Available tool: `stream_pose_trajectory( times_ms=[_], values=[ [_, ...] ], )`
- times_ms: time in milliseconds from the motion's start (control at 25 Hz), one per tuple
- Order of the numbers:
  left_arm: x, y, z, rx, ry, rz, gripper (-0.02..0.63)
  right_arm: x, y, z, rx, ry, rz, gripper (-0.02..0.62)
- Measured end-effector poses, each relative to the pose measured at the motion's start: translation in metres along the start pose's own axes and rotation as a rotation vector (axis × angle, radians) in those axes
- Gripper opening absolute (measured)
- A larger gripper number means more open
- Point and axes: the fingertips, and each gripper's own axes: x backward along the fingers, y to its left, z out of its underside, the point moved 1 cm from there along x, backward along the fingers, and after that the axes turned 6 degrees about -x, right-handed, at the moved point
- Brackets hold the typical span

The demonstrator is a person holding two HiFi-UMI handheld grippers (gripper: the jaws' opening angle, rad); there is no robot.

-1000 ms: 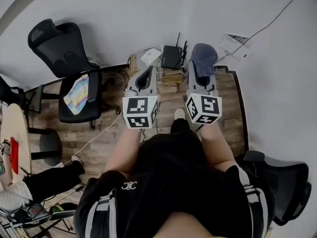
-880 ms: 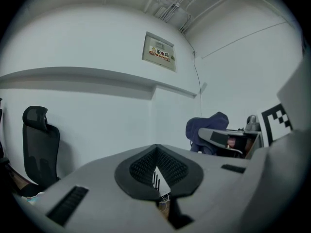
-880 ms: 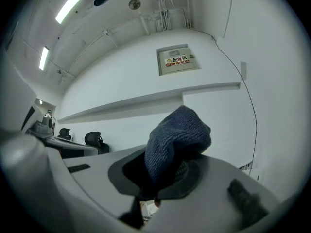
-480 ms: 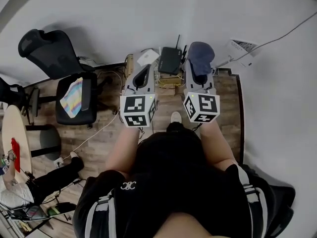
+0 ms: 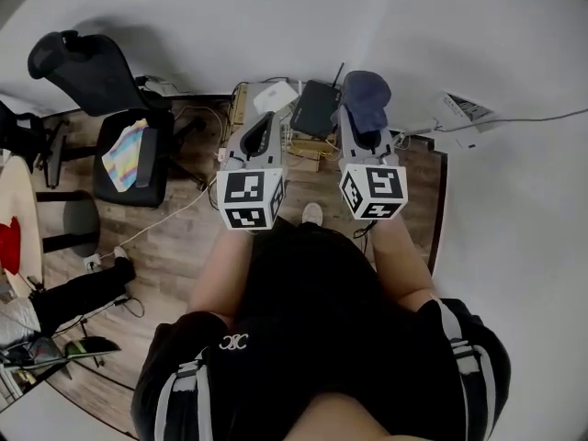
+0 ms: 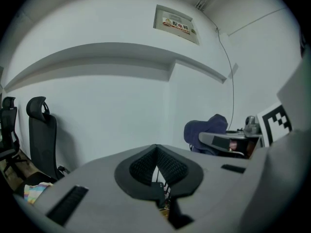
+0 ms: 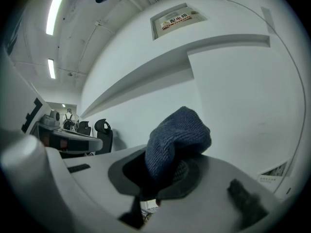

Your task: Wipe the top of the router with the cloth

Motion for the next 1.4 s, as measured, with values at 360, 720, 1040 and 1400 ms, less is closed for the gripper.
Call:
stream_pose_trajectory(
  times_ms=[360,720,1040,1400],
  values=[
    [-0.025,0.022,0.012,0.057,0.026,-0.044,0.011,-0.041,-0.005,0.032,0.050,0.149,-0.092,0.046],
    [-0.078,0.060,0.025,0.104,0.062,-0.021,0.011,-0.104,-0.012,0.066,0.040,0.336,-0.161,0.046],
    [-0.112,0.108,0.073,0.196,0.144,-0.026,0.011,-0.169,-0.036,0.137,-0.061,0.592,-0.100,0.046],
    [-0.164,0.151,0.137,0.235,0.221,-0.006,0.011,-0.230,-0.047,0.196,-0.055,0.779,-0.080,0.046]
  ],
)
